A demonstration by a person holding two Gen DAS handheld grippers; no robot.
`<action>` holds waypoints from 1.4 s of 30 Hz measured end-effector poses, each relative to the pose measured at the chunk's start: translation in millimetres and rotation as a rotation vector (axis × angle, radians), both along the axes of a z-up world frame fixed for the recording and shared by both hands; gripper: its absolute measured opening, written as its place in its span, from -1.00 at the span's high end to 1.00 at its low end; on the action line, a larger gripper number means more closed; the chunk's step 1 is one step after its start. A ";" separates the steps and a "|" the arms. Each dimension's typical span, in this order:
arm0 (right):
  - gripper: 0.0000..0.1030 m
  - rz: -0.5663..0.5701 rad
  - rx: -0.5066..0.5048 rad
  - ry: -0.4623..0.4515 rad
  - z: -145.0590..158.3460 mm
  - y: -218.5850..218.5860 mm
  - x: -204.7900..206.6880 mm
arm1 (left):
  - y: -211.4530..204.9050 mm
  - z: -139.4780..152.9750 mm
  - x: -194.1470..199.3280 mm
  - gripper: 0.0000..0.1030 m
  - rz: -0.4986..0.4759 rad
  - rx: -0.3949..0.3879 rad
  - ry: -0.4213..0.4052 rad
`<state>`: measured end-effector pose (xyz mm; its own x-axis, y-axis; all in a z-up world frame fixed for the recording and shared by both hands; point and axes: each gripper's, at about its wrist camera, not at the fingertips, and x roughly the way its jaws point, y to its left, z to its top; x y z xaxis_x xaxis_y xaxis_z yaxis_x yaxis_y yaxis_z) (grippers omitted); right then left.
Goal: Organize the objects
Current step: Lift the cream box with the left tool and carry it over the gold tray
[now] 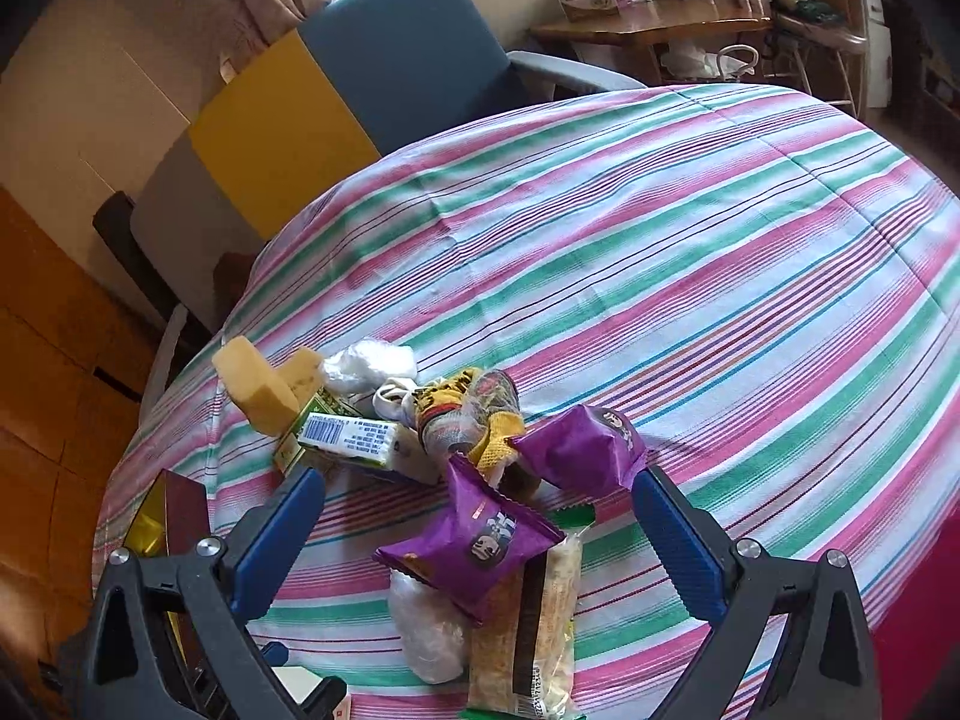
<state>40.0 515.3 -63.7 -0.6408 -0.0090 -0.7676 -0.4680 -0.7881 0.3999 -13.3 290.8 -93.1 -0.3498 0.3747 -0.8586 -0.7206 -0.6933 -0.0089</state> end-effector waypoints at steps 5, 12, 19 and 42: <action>-1.00 0.027 0.016 -0.005 0.8 -5.7 -1.8 | -2.2 -2.1 -2.2 0.01 0.025 0.008 0.000; -0.95 0.060 -0.013 -0.013 -2.4 -9.7 -4.0 | -21.5 9.8 2.4 0.02 0.003 0.097 -0.116; -0.95 0.065 -0.010 -0.029 -5.1 -10.8 -5.3 | -35.0 25.5 15.7 -0.16 -0.077 0.111 -0.123; -0.10 0.100 -0.034 -0.150 -26.3 -15.4 -16.7 | -71.2 38.9 39.7 0.03 -0.082 0.142 -0.042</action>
